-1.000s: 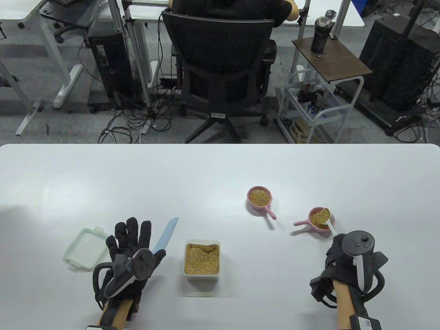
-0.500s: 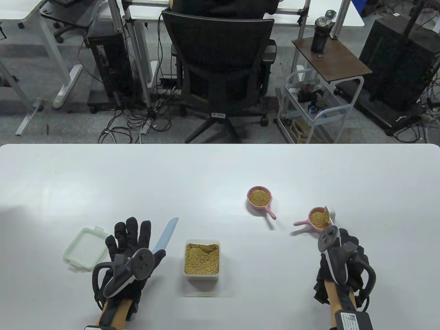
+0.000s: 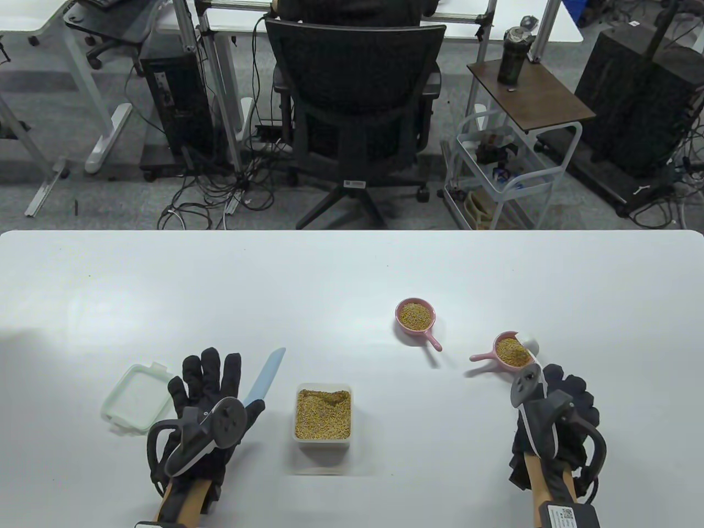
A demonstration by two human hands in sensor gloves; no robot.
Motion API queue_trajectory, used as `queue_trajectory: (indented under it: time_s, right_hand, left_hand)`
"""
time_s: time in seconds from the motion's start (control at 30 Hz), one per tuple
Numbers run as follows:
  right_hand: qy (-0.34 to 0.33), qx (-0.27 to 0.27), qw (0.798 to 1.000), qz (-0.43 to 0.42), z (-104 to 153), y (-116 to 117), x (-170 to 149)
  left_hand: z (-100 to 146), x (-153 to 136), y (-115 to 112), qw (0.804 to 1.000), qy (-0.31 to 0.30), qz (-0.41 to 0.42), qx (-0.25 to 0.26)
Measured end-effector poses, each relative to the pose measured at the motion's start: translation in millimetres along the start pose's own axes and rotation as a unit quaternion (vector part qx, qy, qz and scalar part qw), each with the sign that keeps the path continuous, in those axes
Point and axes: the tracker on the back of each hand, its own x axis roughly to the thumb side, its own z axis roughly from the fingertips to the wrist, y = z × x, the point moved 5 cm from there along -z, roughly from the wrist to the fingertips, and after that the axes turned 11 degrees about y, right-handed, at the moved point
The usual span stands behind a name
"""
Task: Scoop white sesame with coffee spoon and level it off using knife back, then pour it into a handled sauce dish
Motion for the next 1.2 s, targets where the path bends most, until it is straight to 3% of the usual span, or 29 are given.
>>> queue_trajectory:
  time_s: [0.2,0.4,0.53,0.67,0.73,0.83,1.03,1.13,1.2]
  right_hand:
    - [-0.048,0.023,0.996,-0.076,8,-14,2]
    - [-0.121,-0.01,0.985,-0.123,30,-39,13]
    - [-0.166,0.04,0.968,-0.182,41,-43,18]
    - [-0.191,0.128,0.942,-0.243,42,-28,25]
    - [-0.203,0.209,0.921,-0.26,43,-7,32]
    - [-0.198,0.256,0.905,-0.275,44,16,38]
    - [-0.176,0.297,0.905,-0.248,42,56,46]
    - [-0.178,0.273,0.915,-0.237,42,61,47]
    - [-0.192,0.225,0.934,-0.201,44,61,49]
  left_hand:
    - [0,-1,0,1.0,0.002,0.002,0.001]
    - [0,-1,0,1.0,0.001,-0.001,0.0]
    - [0,-1,0,1.0,0.002,0.001,-0.001]
    - [0,-2,-1,1.0,0.003,0.002,-0.008]
    - [0,-3,-2,1.0,0.003,0.004,-0.011]
    - [0,-3,-1,1.0,0.004,0.004,-0.012]
    - [-1,-6,-1,1.0,0.008,0.005,-0.014]
    - [-1,-7,-1,1.0,0.01,0.017,-0.017]
    - [-1,-8,-2,0.999,0.011,0.023,-0.02]
